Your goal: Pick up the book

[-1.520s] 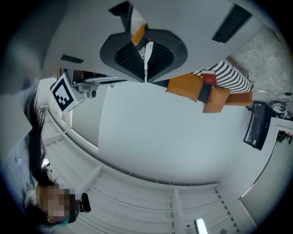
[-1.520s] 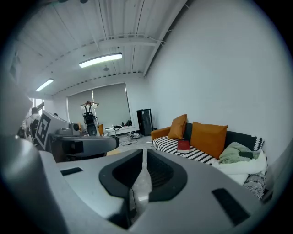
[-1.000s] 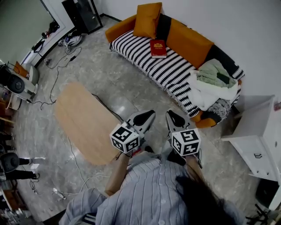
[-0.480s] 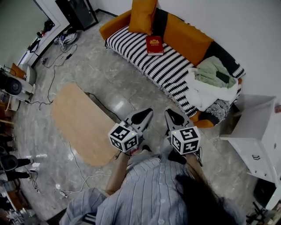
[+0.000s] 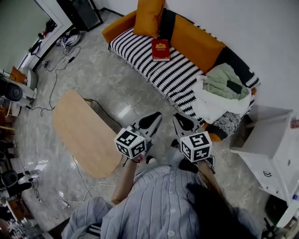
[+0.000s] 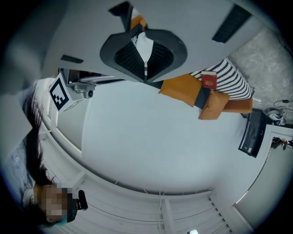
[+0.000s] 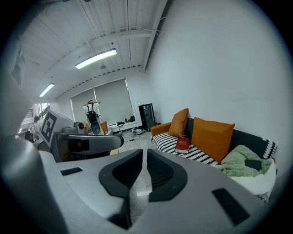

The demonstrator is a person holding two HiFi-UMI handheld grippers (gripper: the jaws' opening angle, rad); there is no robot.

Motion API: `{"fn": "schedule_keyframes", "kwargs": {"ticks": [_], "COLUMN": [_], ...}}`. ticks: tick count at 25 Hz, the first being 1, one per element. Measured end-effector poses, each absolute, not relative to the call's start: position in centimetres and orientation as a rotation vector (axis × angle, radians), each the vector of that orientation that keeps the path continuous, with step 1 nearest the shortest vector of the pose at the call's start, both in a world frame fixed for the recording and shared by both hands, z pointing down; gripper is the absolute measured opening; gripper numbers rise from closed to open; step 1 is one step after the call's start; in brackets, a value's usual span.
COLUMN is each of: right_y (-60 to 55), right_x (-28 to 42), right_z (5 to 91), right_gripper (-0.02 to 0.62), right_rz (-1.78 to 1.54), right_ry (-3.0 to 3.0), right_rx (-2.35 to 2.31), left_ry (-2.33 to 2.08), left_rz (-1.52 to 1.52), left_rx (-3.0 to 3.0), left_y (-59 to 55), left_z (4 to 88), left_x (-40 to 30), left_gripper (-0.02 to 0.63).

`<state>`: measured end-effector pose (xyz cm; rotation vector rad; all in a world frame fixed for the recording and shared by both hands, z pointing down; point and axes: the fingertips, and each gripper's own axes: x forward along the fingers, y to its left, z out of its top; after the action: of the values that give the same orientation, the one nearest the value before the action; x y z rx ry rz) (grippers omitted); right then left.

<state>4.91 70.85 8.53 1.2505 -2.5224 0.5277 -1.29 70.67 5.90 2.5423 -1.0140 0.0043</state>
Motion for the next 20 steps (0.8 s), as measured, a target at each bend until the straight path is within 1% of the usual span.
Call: {"fn": "schedule_keyframes", "kwargs": {"ticks": [13, 20], "right_y": [67.0, 66.1], "right_x": [9.5, 10.3], "right_z": [8.6, 8.8], "right_gripper": [0.041, 0.041], "right_rz": [0.532, 0.567], "right_ry": [-2.589, -2.616], "right_rx": [1.194, 1.177], "left_ry": [-1.119, -1.141], "left_rz": [0.021, 0.069], "left_rx": [2.523, 2.510], "left_y": [68.2, 67.9], "left_z": [6.0, 6.3], "left_x": [2.7, 3.5], "left_gripper": [0.021, 0.021]}}
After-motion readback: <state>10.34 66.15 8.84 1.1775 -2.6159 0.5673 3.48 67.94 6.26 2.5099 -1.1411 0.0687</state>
